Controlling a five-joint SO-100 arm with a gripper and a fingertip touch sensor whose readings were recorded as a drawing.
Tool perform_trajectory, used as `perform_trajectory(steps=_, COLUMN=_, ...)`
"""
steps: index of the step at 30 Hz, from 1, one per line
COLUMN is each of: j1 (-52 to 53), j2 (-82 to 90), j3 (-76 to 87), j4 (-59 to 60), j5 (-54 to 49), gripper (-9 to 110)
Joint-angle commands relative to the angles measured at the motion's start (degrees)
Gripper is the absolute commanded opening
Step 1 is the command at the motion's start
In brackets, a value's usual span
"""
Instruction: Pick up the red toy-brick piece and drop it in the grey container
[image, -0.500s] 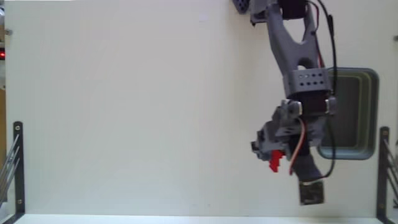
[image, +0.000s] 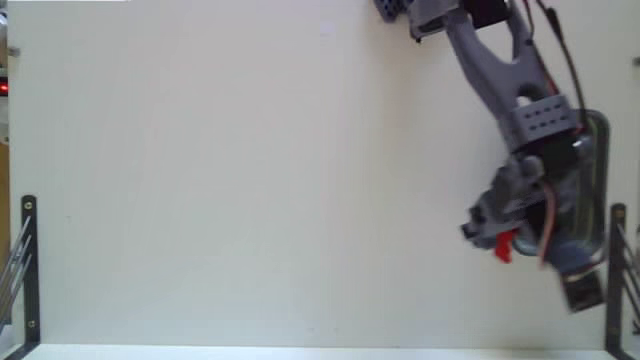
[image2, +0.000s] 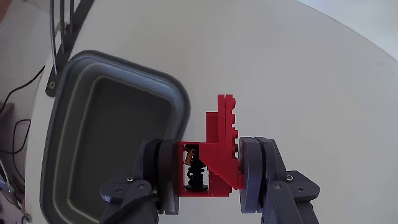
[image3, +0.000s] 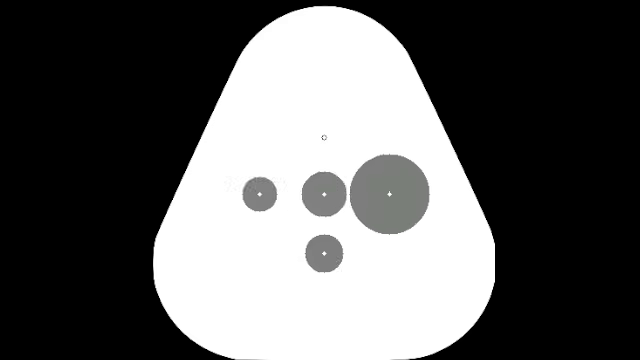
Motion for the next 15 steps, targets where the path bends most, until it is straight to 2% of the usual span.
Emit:
perform_trajectory(steps=1, j1=-3.2, j2=2.7, j3=-2.0, j4=0.4, j5=0.2, gripper=51)
perform_trajectory(steps=15, j1=-12.1, j2=3.1, j3=-2.0, j4=0.7, j5=0.2, gripper=51)
